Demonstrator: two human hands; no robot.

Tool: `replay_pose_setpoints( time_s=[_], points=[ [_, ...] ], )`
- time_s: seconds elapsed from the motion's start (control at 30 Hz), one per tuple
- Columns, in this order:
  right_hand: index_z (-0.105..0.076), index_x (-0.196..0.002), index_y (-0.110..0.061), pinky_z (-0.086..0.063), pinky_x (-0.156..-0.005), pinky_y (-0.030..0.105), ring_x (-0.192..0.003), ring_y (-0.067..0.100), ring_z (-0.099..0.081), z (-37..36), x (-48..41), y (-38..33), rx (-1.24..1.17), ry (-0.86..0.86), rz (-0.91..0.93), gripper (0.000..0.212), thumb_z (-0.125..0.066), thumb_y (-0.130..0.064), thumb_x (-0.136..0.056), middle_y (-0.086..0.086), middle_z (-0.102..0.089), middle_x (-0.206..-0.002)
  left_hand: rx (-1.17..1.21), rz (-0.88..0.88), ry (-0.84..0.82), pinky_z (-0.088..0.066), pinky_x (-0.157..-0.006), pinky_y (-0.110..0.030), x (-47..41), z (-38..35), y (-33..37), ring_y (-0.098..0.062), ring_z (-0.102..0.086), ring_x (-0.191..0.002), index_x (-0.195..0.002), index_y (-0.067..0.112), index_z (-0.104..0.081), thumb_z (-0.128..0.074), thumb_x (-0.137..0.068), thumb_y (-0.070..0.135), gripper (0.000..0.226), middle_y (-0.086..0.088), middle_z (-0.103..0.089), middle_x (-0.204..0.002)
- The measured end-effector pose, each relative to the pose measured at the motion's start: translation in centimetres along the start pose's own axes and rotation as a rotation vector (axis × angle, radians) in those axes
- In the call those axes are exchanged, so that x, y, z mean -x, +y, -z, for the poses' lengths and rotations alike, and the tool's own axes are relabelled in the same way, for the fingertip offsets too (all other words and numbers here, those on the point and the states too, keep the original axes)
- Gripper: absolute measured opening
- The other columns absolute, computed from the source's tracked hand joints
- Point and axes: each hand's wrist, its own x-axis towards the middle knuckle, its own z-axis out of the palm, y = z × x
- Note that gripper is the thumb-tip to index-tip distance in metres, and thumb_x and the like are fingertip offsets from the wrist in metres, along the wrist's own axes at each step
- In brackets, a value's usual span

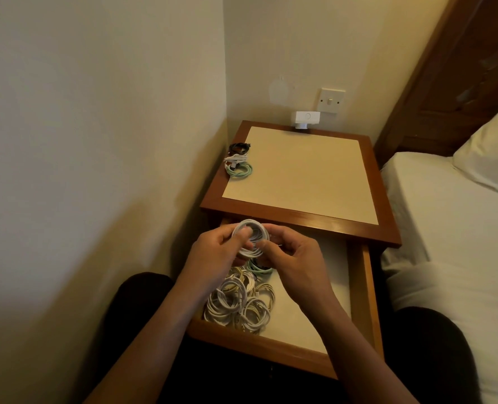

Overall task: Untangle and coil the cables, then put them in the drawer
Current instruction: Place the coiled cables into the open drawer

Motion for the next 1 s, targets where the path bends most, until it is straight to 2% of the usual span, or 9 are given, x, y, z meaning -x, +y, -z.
replay_pose_setpoints(
  time_s=[0.1, 0.2, 0.37, 0.53, 0.6, 0.7, 0.8, 0.9, 1.0],
  points=[
    [-0.074, -0.120, -0.029, -0.064, -0.082, 0.042, -0.090, 0.017, -0.074, 0.1, 0.0, 0.0, -0.033, -0.015, -0.003, 0.027, -0.072, -0.018, -0.096, -0.002, -0.078, -0.099, 0.058, -0.034, 0.050, -0.063, -0.080, -0.037, 0.2, -0.2, -0.3, -0.015, -0.076, -0.091, -0.116, 0.025, -0.075, -0.059, -0.103, 0.025, 0.020, 0.001, -0.079, -0.094],
    [-0.073, -0.114, -0.023, -0.064, -0.082, 0.042, -0.089, 0.018, -0.075, 0.2, 0.0, 0.1, -0.102, 0.051, -0.041, 0.026, -0.075, -0.010, -0.092, 0.001, -0.077, -0.096, 0.145, -0.022, 0.083, -0.060, -0.073, -0.030, 0.2, -0.3, -0.3, -0.020, -0.075, -0.091, -0.108, 0.022, -0.077, -0.059, -0.103, 0.024, 0.019, -0.003, -0.079, -0.092],
    [-0.072, -0.106, -0.026, -0.064, -0.075, 0.034, -0.087, 0.013, -0.074, 0.4, -0.7, 0.5, -0.072, 0.158, -0.080, 0.022, -0.079, -0.017, -0.088, -0.002, -0.076, -0.094, 0.561, 0.238, -0.129, -0.050, -0.083, -0.032, 0.2, -0.4, -0.4, -0.020, -0.066, -0.096, -0.103, 0.008, -0.080, -0.061, -0.097, 0.025, 0.026, -0.012, -0.075, -0.105],
    [-0.074, -0.094, -0.026, -0.063, -0.074, 0.050, -0.080, 0.022, -0.073, -0.2, -0.9, 0.7, 0.049, 0.093, -0.113, 0.006, -0.072, -0.022, -0.089, 0.000, -0.076, -0.084, 0.712, 0.256, -0.164, -0.043, -0.077, -0.031, -0.7, 0.2, -1.2, -0.021, -0.055, -0.092, -0.096, 0.004, -0.074, -0.065, -0.088, 0.024, 0.024, -0.011, -0.067, -0.108],
    [-0.075, -0.094, -0.026, -0.062, -0.075, 0.053, -0.081, 0.023, -0.073, -0.1, -1.0, 0.8, 0.065, 0.083, -0.124, 0.005, -0.072, -0.025, -0.089, 0.000, -0.076, -0.084, 0.716, 0.291, -0.143, -0.044, -0.074, -0.030, -0.9, 0.2, -1.4, -0.019, -0.057, -0.088, -0.104, 0.003, -0.070, -0.066, -0.084, 0.021, 0.027, -0.013, -0.066, -0.113],
    [-0.075, -0.092, -0.027, -0.062, -0.075, 0.053, -0.080, 0.022, -0.073, -0.1, -0.8, 0.9, 0.102, 0.046, -0.138, 0.006, -0.075, -0.028, -0.086, 0.000, -0.076, -0.084, 0.813, 0.342, -0.115, -0.053, -0.072, -0.030, -1.4, 0.4, -1.9, -0.015, -0.068, -0.085, -0.130, 0.002, -0.061, -0.067, -0.085, 0.009, 0.046, -0.011, -0.071, -0.106],
    [-0.074, -0.093, -0.028, -0.063, -0.073, 0.048, -0.078, 0.018, -0.072, -0.5, -0.2, 1.0, 0.137, 0.025, -0.129, 0.005, -0.076, -0.028, -0.087, -0.002, -0.076, -0.083, 0.918, 0.364, -0.122, -0.057, -0.080, -0.033, -1.6, 0.4, -2.3, -0.015, -0.070, -0.088, -0.127, 0.000, -0.064, -0.058, -0.095, 0.005, 0.032, -0.013, -0.071, -0.108],
    [-0.072, -0.097, -0.032, -0.063, -0.075, 0.048, -0.080, 0.012, -0.072, -0.3, -0.3, 1.3, 0.127, 0.071, -0.112, 0.007, -0.073, -0.031, -0.090, -0.006, -0.076, -0.087, 0.824, 0.324, -0.126, -0.049, -0.083, -0.032, -1.0, 0.0, -1.9, -0.016, -0.071, -0.088, -0.122, 0.001, -0.066, -0.054, -0.100, 0.010, 0.026, -0.013, -0.074, -0.108],
    [-0.067, -0.108, -0.040, -0.063, -0.079, 0.040, -0.087, 0.002, -0.070, -0.2, -0.4, 1.3, 0.224, 0.042, -0.065, 0.016, -0.072, -0.038, -0.093, -0.016, -0.074, -0.094, 0.624, 0.247, -0.049, -0.053, -0.081, -0.034, -0.4, -0.3, -1.0, -0.020, -0.074, -0.089, -0.118, 0.003, -0.066, -0.054, -0.102, 0.012, 0.022, -0.016, -0.077, -0.105]
  ],
)
